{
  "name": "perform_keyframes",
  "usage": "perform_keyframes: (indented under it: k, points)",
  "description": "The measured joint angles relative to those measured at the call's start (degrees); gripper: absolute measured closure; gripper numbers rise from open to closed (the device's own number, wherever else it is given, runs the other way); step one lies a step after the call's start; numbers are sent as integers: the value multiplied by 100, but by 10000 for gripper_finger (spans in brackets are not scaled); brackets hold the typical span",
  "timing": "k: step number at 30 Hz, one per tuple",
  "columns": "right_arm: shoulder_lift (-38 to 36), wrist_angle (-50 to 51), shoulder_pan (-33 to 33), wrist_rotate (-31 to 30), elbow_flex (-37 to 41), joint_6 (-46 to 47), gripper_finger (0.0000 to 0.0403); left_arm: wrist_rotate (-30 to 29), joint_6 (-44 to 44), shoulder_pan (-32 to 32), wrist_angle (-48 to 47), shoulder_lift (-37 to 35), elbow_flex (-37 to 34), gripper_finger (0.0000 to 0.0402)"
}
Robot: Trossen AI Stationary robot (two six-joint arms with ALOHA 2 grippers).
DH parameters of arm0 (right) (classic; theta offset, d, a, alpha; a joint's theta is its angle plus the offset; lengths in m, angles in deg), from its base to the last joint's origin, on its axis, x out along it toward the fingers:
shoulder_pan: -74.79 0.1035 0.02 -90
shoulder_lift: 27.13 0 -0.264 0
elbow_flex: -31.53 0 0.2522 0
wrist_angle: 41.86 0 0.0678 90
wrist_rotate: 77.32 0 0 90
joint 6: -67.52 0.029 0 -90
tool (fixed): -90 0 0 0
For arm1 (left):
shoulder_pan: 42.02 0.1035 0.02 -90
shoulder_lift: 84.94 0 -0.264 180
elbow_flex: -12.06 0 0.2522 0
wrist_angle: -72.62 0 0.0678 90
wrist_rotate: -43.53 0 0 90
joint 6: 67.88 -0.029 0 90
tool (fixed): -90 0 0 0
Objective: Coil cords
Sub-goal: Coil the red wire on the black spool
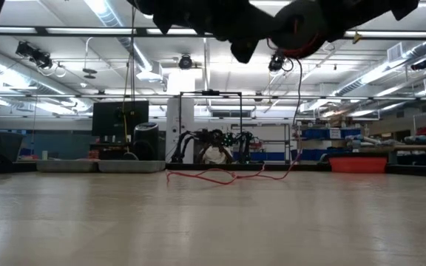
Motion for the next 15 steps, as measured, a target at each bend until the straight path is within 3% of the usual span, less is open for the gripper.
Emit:
perform_keyframes:
  k: [15]
  points:
    - [-429,274,400,-722,0,-184,403,-204,-25,69,-367,0,-4,401]
